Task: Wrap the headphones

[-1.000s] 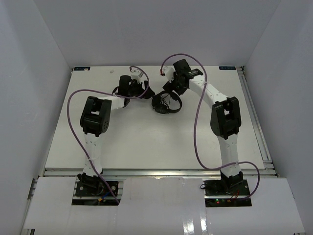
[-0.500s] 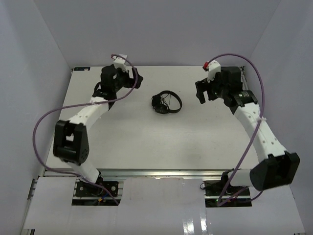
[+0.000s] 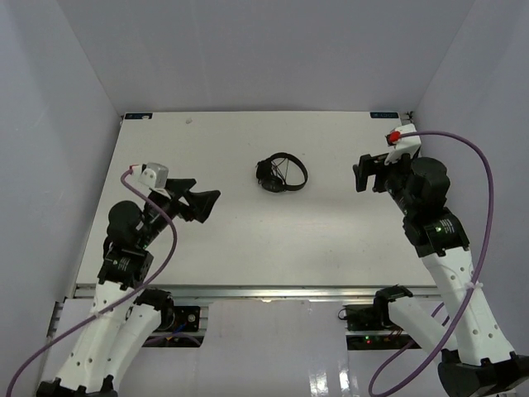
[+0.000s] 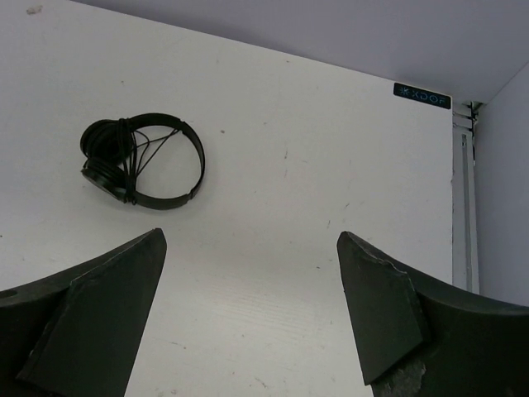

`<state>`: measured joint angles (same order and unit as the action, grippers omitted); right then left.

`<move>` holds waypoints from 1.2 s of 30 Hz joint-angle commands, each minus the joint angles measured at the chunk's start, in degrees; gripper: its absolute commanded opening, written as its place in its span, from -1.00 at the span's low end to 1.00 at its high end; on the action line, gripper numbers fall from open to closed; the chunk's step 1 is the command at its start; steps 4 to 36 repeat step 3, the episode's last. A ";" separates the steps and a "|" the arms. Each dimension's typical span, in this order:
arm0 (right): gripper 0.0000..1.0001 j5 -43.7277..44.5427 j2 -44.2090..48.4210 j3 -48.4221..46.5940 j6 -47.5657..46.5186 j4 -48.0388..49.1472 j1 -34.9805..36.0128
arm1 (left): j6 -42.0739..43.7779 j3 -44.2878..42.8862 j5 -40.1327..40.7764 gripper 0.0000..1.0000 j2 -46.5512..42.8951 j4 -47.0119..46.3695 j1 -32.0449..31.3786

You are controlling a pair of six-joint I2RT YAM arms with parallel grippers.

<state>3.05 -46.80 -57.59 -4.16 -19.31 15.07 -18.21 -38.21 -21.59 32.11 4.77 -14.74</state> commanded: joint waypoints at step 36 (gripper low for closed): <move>0.80 1.88 1.46 4.87 -0.44 4.13 -0.63 | -1.07 3.00 -1.03 0.96 -6.87 7.52 0.15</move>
